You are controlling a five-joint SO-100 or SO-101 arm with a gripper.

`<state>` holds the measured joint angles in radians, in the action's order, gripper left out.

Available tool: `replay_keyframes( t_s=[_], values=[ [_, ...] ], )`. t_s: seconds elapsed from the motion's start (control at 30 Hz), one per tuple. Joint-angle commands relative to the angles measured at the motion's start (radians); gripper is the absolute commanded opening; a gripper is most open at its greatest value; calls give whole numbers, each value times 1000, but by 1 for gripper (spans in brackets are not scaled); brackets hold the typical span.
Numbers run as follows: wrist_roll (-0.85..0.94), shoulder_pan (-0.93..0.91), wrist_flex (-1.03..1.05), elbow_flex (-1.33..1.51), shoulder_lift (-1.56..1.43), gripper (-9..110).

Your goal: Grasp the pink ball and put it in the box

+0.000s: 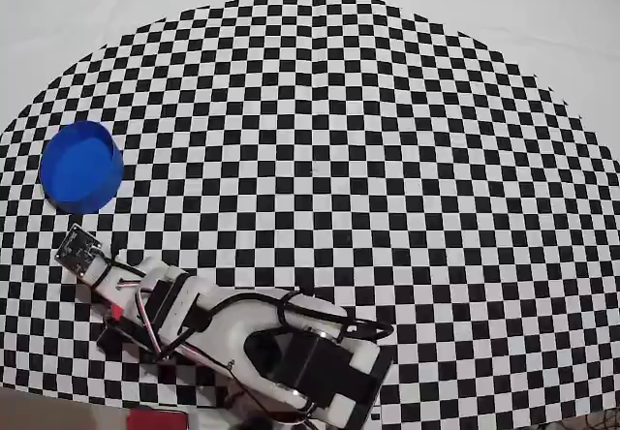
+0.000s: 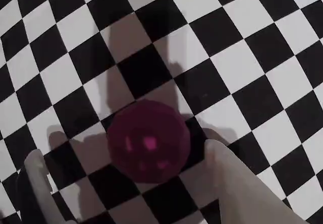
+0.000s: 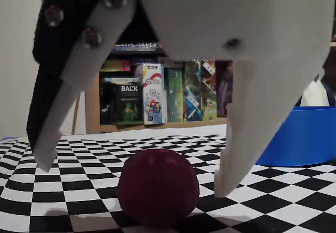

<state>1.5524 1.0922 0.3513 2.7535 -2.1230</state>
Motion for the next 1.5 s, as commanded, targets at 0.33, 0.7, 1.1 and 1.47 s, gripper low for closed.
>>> replay_keyframes(
  t_s=[0.33,0.7,1.1,1.47],
  values=[
    [-8,-3,-17,-67,34,38],
    [-8,-2,-17,-67,34,38],
    [-40,2,-18,-69,40,27],
    [-40,11,-35,-69,58,23]
  ],
)
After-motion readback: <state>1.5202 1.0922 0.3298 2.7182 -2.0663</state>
